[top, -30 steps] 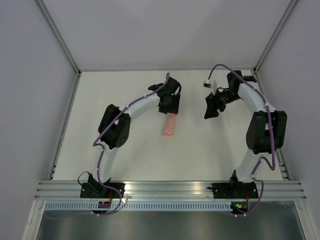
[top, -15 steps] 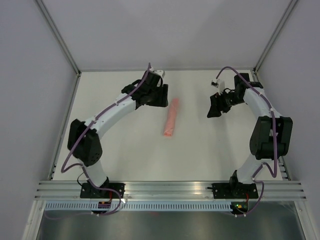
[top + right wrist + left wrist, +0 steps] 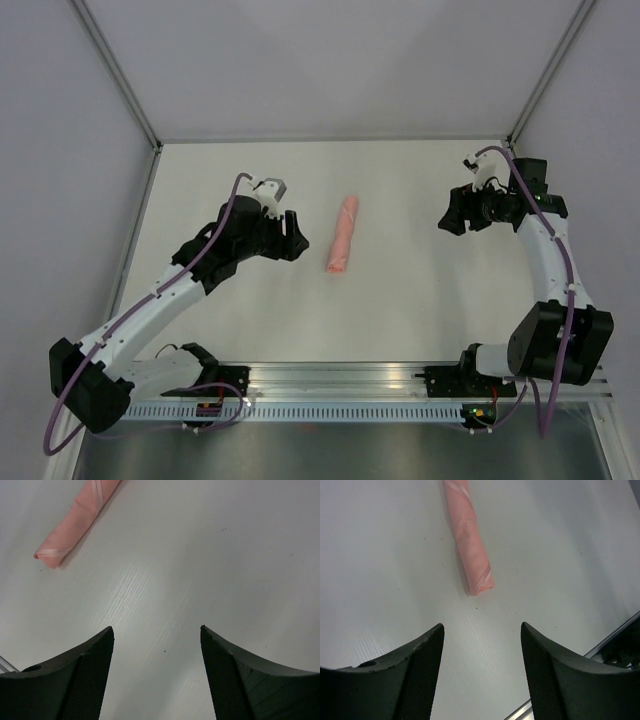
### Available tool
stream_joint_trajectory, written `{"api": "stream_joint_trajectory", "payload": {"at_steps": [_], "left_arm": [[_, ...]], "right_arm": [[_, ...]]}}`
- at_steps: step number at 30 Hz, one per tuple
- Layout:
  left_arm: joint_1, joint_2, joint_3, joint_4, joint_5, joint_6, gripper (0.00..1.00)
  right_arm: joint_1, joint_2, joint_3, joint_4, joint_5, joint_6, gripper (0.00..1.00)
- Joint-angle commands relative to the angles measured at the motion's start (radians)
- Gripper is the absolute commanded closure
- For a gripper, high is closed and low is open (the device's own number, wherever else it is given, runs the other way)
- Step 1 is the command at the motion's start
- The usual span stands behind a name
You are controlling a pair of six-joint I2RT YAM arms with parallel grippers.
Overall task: Fold the napkin, place the utensils inside, and roll it up
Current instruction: Roll the napkin with the utensil
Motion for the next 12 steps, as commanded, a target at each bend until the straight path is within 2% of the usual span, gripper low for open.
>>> {"api": "stream_joint_trajectory", "payload": {"at_steps": [1, 5, 12], "left_arm": [[0.003, -0.08, -0.039, 0.067, 0.026, 0.047, 0.32], [0.009, -0.129, -0.059, 0.061, 0.032, 0.06, 0.3], [0.015, -0.132, -0.067, 0.066, 0.046, 0.07, 0.3]], "right_arm": [[-0.012, -0.089, -0.063, 0.098, 0.089, 0.124, 0.25], [-0.021, -0.176, -0.093, 0.146, 0.128, 0.156, 0.24], [-0.022, -0.204, -0.105, 0.169, 0.12, 0.172, 0.21]]}}
